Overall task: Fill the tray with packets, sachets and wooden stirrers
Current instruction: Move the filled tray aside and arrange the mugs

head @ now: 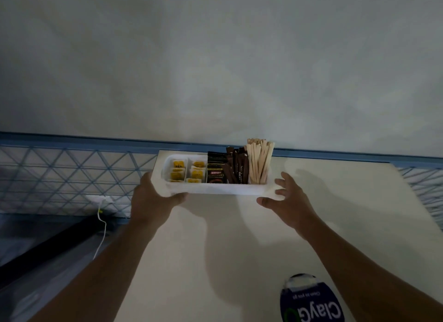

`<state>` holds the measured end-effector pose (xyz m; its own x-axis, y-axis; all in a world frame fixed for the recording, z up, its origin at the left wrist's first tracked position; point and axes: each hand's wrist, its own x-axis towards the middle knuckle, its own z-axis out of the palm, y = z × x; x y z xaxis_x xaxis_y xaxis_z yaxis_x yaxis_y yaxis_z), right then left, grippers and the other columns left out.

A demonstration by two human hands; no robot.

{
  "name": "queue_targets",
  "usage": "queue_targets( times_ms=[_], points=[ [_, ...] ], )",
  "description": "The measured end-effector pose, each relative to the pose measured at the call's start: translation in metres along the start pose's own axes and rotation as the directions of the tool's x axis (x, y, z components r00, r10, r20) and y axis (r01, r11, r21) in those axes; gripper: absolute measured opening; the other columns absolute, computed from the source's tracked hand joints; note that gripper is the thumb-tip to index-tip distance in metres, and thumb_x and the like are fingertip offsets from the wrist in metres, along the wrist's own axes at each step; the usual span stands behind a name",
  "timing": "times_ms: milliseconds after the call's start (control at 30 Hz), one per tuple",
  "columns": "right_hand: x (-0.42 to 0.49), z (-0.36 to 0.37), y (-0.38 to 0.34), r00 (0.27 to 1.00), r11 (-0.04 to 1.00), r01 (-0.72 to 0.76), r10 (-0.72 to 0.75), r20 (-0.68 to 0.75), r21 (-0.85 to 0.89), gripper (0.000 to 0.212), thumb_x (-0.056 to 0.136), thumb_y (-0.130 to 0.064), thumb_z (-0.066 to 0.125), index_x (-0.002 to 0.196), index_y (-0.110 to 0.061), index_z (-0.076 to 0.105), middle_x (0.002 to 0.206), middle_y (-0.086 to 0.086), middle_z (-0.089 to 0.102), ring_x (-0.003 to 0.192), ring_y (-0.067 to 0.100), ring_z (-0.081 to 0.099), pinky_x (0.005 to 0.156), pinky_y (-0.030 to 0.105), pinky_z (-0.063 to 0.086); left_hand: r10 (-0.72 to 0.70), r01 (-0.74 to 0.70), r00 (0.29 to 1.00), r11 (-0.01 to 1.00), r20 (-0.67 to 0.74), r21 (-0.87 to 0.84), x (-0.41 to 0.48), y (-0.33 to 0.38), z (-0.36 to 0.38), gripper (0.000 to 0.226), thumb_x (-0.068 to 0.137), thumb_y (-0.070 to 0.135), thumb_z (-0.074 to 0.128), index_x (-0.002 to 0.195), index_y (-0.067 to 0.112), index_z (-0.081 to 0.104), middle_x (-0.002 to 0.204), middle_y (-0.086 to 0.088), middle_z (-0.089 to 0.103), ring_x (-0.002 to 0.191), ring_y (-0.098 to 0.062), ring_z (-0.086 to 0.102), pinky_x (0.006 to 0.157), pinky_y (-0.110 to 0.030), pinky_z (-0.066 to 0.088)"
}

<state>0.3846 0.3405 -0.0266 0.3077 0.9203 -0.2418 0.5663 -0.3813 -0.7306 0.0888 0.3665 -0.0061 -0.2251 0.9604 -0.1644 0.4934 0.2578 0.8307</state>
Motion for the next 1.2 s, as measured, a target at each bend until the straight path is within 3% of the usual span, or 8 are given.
queue_targets(
  times_ms=[100, 300, 367, 500, 600, 933, 1067, 1200],
  points=[
    [-0.026, -0.008, -0.001, 0.999, 0.999, 0.040, -0.040, -0.018, -0.026, 0.088, 0.078, -0.037, 0.081, 0.150, -0.021, 0.034, 0.141, -0.004, 0.053, 0.115, 0.013, 0.056, 0.094, 0.032, 0.049, -0.031, 0.030, 0.999, 0.999, -0.033, -0.013, -0.021, -0.002, -0.003, 0.081, 0.063, 0.031, 0.089, 0.131, 0.015, 0.049, 0.117, -0.004, 0.060, 0.102, -0.021, 0.060, 0.086, -0.037, 0.051],
    [-0.097, -0.027, 0.009, 0.986, 0.983, 0.142, -0.151, -0.076, -0.114, 0.045, 0.084, -0.036, 0.074, 0.126, -0.025, 0.064, 0.119, -0.014, 0.066, 0.099, 0.001, 0.061, 0.083, 0.020, 0.049, 0.103, -0.096, 0.992, 0.991, 0.074, -0.092, -0.090, 0.011, 0.005, 0.035, 0.072, 0.025, 0.084, 0.102, 0.024, 0.068, 0.094, 0.009, 0.071, 0.089, -0.011, 0.067, 0.084, -0.035, 0.054],
    [-0.122, -0.037, 0.015, 0.981, 0.977, 0.164, -0.176, -0.077, -0.137, 0.036, 0.085, -0.035, 0.072, 0.120, -0.026, 0.068, 0.113, -0.016, 0.068, 0.095, -0.001, 0.061, 0.079, 0.015, 0.047, 0.161, -0.150, 0.976, 0.985, 0.145, -0.081, -0.115, 0.021, 0.010, 0.025, 0.075, 0.026, 0.082, 0.096, 0.026, 0.071, 0.090, 0.014, 0.072, 0.085, 0.001, 0.065, 0.082, -0.026, 0.051],
    [-0.164, -0.058, 0.029, 0.964, 0.960, 0.228, -0.246, -0.102, -0.163, 0.028, 0.087, -0.033, 0.071, 0.114, -0.026, 0.072, 0.105, -0.017, 0.070, 0.089, -0.003, 0.061, 0.072, 0.004, 0.040, 0.263, -0.249, 0.924, 0.965, 0.279, -0.082, -0.163, 0.040, 0.027, 0.019, 0.076, 0.025, 0.081, 0.093, 0.029, 0.073, 0.086, 0.015, 0.074, 0.080, 0.010, 0.064, 0.072, -0.006, 0.043],
    [-0.192, -0.075, 0.044, 0.950, 0.952, 0.245, -0.273, -0.149, -0.183, 0.023, 0.087, -0.032, 0.070, 0.110, -0.026, 0.073, 0.102, -0.018, 0.071, 0.086, -0.002, 0.061, 0.072, 0.007, 0.041, 0.295, -0.276, 0.881, 0.955, 0.369, -0.104, -0.198, 0.049, 0.045, 0.015, 0.077, 0.024, 0.080, 0.090, 0.029, 0.074, 0.083, 0.016, 0.074, 0.079, 0.012, 0.062, 0.067, 0.003, 0.040],
    [-0.274, -0.130, 0.118, 0.872, 0.953, 0.242, -0.295, -0.391, -0.180, 0.008, 0.079, -0.014, 0.077, 0.084, -0.020, 0.076, 0.082, -0.012, 0.071, 0.075, 0.005, 0.064, 0.068, 0.016, 0.049, 0.302, -0.278, 0.742, 0.951, 0.598, -0.135, -0.304, 0.049, 0.123, 0.008, 0.080, 0.015, 0.075, 0.087, 0.017, 0.075, 0.077, 0.016, 0.071, 0.075, 0.012, 0.064, 0.071, -0.006, 0.047],
    [-0.294, -0.151, 0.158, 0.865, 0.974, 0.154, -0.213, -0.454, -0.164, 0.005, 0.078, -0.014, 0.079, 0.079, -0.019, 0.076, 0.075, -0.009, 0.071, 0.070, 0.003, 0.063, 0.062, 0.005, 0.042, 0.259, -0.261, 0.676, 0.960, 0.689, -0.104, -0.340, 0.048, 0.157, 0.018, 0.085, 0.020, 0.071, 0.102, 0.013, 0.073, 0.092, 0.008, 0.072, 0.087, 0.001, 0.065, 0.078, -0.010, 0.049],
    [-0.303, -0.162, 0.191, 0.881, 0.988, 0.027, -0.096, -0.463, -0.153, 0.010, 0.082, -0.022, 0.077, 0.077, -0.023, 0.068, 0.076, -0.012, 0.066, 0.063, 0.001, 0.058, 0.055, 0.014, 0.041, 0.184, -0.232, 0.633, 0.972, 0.752, -0.043, -0.364, 0.051, 0.184, 0.035, 0.090, 0.026, 0.067, 0.122, 0.013, 0.067, 0.120, 0.000, 0.069, 0.107, -0.005, 0.063, 0.084, -0.011, 0.044]
  ],
)
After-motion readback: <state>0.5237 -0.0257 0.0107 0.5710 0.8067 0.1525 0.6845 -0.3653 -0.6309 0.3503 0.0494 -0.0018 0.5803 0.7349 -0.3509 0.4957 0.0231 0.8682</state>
